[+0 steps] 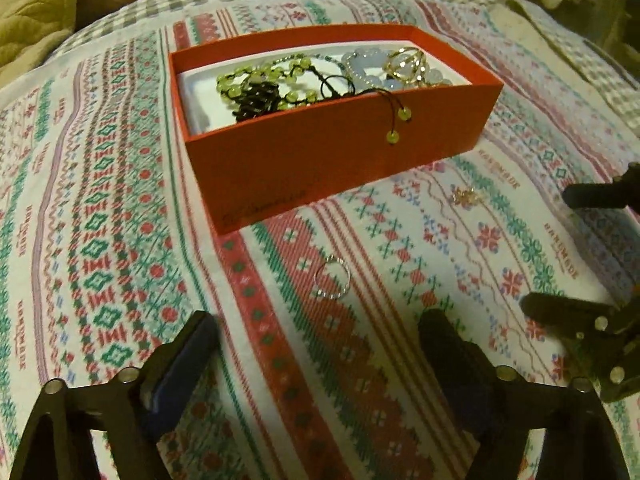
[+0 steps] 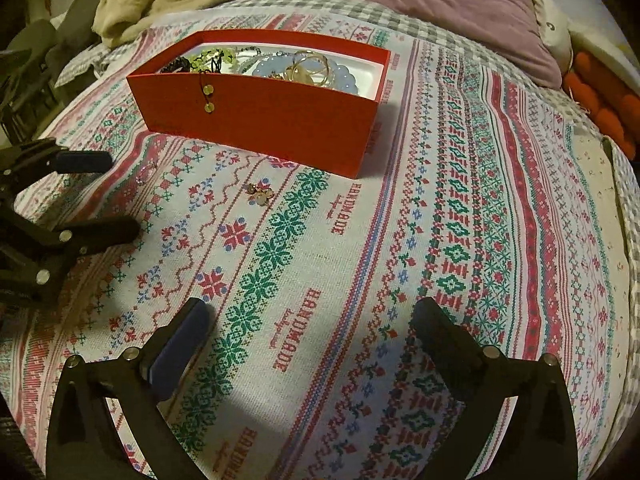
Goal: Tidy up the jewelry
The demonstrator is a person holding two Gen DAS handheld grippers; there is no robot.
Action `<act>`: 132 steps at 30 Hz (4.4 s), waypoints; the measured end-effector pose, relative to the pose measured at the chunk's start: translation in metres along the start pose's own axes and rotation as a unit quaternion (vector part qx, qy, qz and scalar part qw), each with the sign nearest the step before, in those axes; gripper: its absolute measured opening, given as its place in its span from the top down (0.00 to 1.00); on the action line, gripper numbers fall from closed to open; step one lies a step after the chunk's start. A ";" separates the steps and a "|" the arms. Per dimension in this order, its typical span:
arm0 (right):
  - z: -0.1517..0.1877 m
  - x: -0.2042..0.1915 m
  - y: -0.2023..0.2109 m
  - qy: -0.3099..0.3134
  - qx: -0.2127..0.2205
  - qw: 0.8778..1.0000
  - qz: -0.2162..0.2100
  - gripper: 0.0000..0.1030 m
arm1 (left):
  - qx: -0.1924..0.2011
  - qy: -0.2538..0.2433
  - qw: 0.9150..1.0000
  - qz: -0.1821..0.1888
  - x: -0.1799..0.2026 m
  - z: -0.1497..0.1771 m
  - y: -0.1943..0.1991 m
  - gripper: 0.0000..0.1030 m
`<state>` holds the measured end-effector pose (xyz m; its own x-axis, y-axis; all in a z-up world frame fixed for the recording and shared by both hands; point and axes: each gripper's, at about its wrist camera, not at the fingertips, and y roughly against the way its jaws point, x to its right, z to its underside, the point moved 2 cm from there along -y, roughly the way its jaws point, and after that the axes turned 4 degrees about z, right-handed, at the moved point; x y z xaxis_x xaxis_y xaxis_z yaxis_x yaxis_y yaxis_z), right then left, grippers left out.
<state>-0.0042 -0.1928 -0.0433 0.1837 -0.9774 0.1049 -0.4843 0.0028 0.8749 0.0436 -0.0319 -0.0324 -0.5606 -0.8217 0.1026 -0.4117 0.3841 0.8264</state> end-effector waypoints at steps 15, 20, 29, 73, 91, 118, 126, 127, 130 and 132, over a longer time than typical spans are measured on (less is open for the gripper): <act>-0.002 -0.001 0.000 0.003 -0.008 1.000 0.000 0.00 | 0.019 -0.009 0.999 0.033 0.000 -0.013 -0.008 0.84; -0.004 0.000 0.000 0.003 -0.009 1.000 -0.003 0.00 | 0.019 -0.023 0.999 0.024 0.004 -0.014 -0.009 0.88; -0.017 -0.005 0.000 -0.002 0.002 1.000 -0.014 0.01 | 0.019 -0.031 0.999 0.003 0.000 -0.008 0.002 0.88; -0.060 -0.020 0.004 -0.006 0.013 0.997 -0.070 0.92 | 0.043 -0.004 0.999 0.000 -0.007 -0.025 0.033 0.88; -0.103 0.009 0.051 -0.064 0.075 0.992 -0.075 0.92 | 0.095 0.017 0.995 0.001 -0.004 -0.074 0.053 0.88; -0.130 0.043 0.004 -0.128 0.054 0.989 -0.052 0.90 | 0.095 0.039 0.995 -0.015 -0.006 -0.104 -0.003 0.78; -0.129 0.042 0.012 -0.123 0.061 0.989 -0.053 0.62 | 0.102 0.032 0.994 -0.025 -0.005 -0.100 0.012 0.42; -0.129 0.043 0.015 -0.125 0.063 0.989 -0.053 0.57 | 0.104 0.030 0.994 -0.027 -0.005 -0.099 0.015 0.40; -0.126 0.046 0.024 -0.131 0.068 0.988 -0.051 0.54 | 0.105 0.028 0.993 -0.035 -0.005 -0.094 0.025 0.32; -0.124 0.047 0.030 -0.136 0.069 0.987 -0.049 0.53 | 0.102 0.035 0.994 -0.037 -0.006 -0.090 0.031 0.27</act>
<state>0.0960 -0.2129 0.0462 0.0085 -0.9922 -0.1244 -0.5908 -0.1053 0.7999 0.0989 -0.0534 0.0426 -0.4753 -0.8753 0.0889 -0.5907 0.3924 0.7050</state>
